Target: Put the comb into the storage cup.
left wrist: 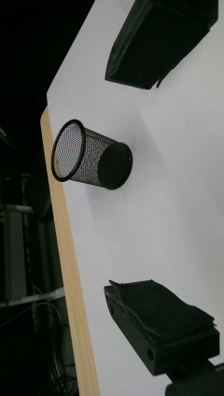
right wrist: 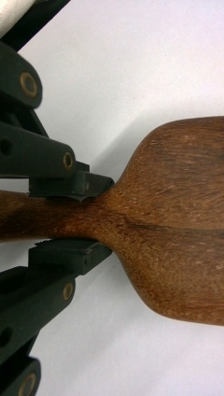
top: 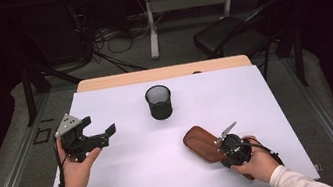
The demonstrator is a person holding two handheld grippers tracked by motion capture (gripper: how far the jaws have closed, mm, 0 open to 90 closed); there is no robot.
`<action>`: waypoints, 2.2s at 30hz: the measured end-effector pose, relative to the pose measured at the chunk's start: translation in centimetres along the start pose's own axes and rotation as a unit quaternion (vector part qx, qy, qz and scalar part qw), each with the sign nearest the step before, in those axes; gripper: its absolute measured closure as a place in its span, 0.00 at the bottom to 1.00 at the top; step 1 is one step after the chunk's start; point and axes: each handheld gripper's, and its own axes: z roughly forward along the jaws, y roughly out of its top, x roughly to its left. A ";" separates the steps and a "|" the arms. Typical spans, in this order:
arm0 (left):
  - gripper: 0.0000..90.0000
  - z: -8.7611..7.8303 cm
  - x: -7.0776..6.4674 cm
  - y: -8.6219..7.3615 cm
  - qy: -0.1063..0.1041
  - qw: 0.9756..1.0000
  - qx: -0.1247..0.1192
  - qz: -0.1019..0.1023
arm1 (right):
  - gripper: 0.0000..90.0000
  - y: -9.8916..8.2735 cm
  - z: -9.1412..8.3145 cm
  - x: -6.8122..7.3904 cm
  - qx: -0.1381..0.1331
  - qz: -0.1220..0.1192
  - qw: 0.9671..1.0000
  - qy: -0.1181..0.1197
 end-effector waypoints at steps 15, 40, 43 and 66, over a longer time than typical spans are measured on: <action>0.01 0.1 0.0 0.0 0.001 1.000 0.000 0.001 | 0.80 -0.1 -0.3 0.0 -0.042 -0.006 0.999 0.010; 0.01 0.1 0.0 0.0 0.001 1.000 0.000 0.003 | 0.80 1.6 -2.3 0.4 -0.109 0.001 0.994 0.020; 0.01 0.1 0.0 0.0 0.001 1.000 0.000 0.002 | 0.80 1.9 -2.4 0.3 -0.115 -0.003 0.993 0.020; 0.01 0.1 0.1 -0.1 0.001 1.000 0.002 0.002 | 0.80 4.7 -4.6 0.3 -0.168 -0.007 0.986 0.017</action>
